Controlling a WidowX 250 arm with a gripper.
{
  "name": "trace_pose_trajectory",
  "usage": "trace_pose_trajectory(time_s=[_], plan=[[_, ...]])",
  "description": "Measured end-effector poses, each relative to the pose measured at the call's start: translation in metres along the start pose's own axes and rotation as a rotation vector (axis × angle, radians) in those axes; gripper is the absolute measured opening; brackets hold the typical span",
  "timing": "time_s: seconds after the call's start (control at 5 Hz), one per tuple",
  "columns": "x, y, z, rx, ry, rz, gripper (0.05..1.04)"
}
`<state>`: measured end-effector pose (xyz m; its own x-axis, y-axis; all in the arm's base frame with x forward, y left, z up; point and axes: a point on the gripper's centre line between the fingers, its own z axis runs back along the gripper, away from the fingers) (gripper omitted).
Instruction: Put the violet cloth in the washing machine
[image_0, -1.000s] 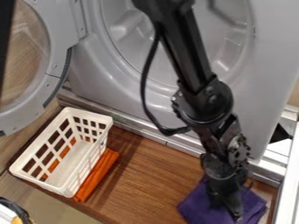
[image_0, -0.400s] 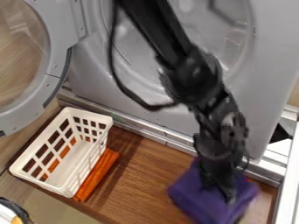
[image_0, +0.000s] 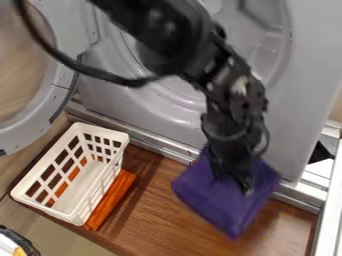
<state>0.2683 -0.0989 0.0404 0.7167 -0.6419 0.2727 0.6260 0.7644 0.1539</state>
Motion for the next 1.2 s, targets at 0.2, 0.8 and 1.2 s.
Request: trace_pose_trajectory(time_s=[0.2,0.8,1.2], plan=[[-0.006,0.02,0.028,0.044,-0.009,0.035,0.055],[-0.015,0.101,0.069,0.161,-0.1,0.171,0.055],[-0.002,0.148,0.038,0.118,-0.194,0.234,0.055]])
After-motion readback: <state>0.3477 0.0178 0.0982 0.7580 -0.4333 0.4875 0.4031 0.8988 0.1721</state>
